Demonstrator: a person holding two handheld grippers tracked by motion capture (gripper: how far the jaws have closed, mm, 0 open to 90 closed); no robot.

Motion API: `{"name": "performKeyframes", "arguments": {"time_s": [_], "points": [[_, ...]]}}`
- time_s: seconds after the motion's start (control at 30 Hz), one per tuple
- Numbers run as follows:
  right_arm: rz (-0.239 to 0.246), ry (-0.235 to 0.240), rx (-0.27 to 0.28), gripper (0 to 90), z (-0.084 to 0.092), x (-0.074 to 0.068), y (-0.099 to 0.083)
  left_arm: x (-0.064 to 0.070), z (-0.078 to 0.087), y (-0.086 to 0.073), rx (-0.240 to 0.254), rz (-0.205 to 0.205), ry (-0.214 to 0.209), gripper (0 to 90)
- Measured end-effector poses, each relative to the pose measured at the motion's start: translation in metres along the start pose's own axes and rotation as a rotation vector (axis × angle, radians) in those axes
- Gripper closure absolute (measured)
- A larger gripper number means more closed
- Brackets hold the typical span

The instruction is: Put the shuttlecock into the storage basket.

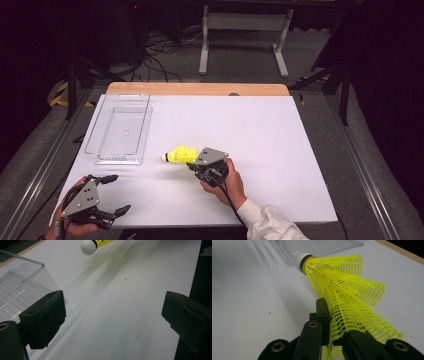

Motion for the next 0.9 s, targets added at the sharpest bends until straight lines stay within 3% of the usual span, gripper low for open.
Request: {"name": "performKeyframes", "arguments": {"time_s": [0.9], "points": [[0.007, 0.035, 0.031, 88.1, 0.006, 0.005, 0.020, 0.001, 0.002, -0.001, -0.001, 0.001, 0.002, 6.3]]}}
Point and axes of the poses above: each handheld gripper's, and its own axes: z roughly backward along the jaws, y roughly out of its top, x roughly to its right, the point moved 8 cm from there along -z, roughly forward along the jaws, and after that the axes turned 2 degrees about x, right-handed, at the moved point
